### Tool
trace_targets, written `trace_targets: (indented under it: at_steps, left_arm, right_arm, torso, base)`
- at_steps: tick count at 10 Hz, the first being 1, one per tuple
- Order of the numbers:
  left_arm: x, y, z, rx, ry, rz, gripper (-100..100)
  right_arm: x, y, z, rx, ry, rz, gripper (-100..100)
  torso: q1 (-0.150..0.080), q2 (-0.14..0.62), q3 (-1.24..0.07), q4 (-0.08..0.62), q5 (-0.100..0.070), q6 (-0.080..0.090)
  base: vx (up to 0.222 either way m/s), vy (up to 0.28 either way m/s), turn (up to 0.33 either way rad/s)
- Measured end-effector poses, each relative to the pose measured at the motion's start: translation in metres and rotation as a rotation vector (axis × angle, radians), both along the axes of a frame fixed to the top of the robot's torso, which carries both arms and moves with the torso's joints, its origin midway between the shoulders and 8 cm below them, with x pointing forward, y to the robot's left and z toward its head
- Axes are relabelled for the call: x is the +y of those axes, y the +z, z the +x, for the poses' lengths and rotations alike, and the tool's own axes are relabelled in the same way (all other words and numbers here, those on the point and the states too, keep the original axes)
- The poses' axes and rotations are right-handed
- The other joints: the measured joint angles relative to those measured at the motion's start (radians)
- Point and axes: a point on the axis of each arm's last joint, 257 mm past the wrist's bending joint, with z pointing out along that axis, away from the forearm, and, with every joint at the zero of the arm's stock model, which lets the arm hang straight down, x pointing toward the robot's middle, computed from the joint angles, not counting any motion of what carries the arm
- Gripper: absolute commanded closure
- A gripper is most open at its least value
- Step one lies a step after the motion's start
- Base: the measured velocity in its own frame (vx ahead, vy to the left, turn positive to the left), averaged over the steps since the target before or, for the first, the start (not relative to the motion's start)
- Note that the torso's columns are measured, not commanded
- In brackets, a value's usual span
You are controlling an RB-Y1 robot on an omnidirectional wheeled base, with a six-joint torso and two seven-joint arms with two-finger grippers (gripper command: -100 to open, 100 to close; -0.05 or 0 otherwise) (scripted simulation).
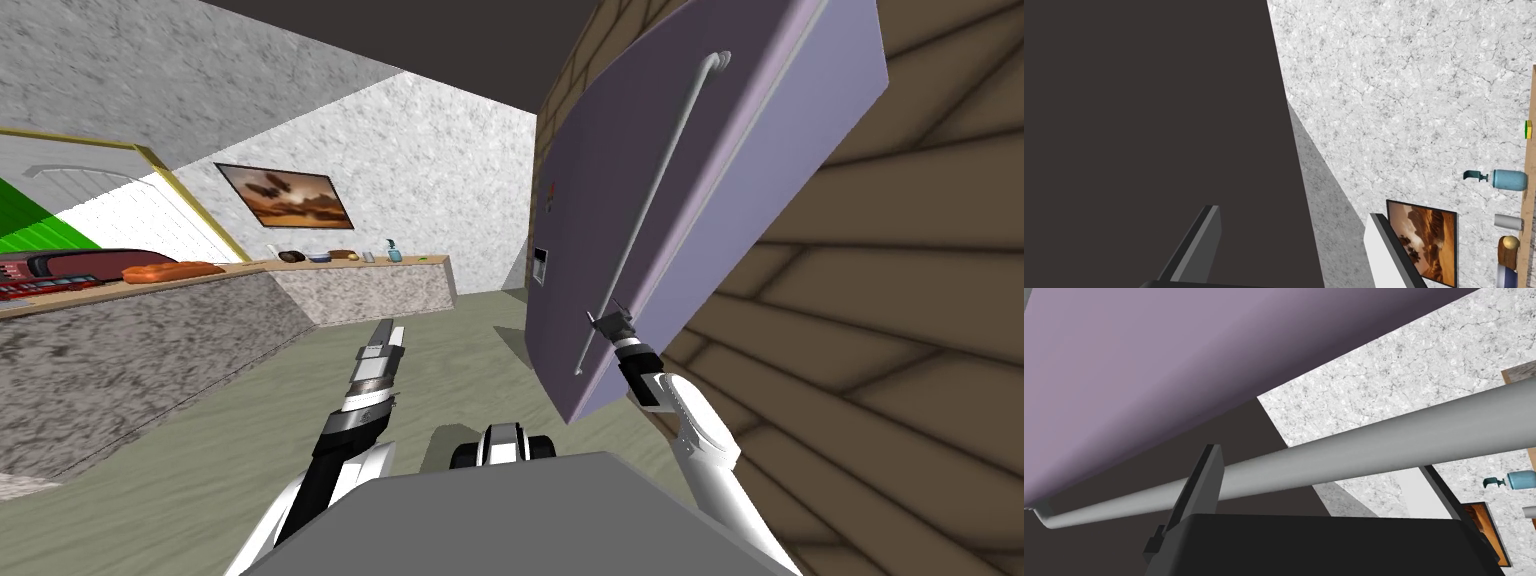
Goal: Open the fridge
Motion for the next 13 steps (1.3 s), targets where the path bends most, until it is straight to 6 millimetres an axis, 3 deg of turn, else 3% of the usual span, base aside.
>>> trace_targets:
  at_steps: [7, 11, 12, 13]
  left_arm:
    - [0.000, 0.000, 0.000, 0.000, 0.000, 0.000, 0]
    - [0.000, 0.000, 0.000, 0.000, 0.000, 0.000, 0]
    - [0.000, 0.000, 0.000, 0.000, 0.000, 0.000, 0]
    - [0.000, 0.000, 0.000, 0.000, 0.000, 0.000, 0]
  right_arm:
    - [-0.066, 0.003, 0.019, 0.016, -0.186, 0.002, -100]
    - [-0.089, 0.003, 0.026, 0.021, -0.253, 0.006, -100]
    - [-0.089, 0.001, 0.026, 0.023, -0.256, 0.008, 100]
    - [-0.086, 0.005, 0.026, 0.013, -0.243, 0.013, 100]
  torso:
    - [0.001, -0.006, -0.005, 0.003, 0.005, -0.002]
    - [0.001, -0.009, -0.008, 0.004, 0.008, -0.002]
    - [0.002, -0.007, -0.006, 0.002, 0.005, -0.001]
    - [0.002, -0.008, -0.005, 0.000, 0.003, 0.001]
  base:
    - [-0.133, -0.039, 0.276]
    - [-0.057, -0.006, 0.099]
    - [0.049, 0.000, -0.172]
    - [0.130, 0.018, -0.273]
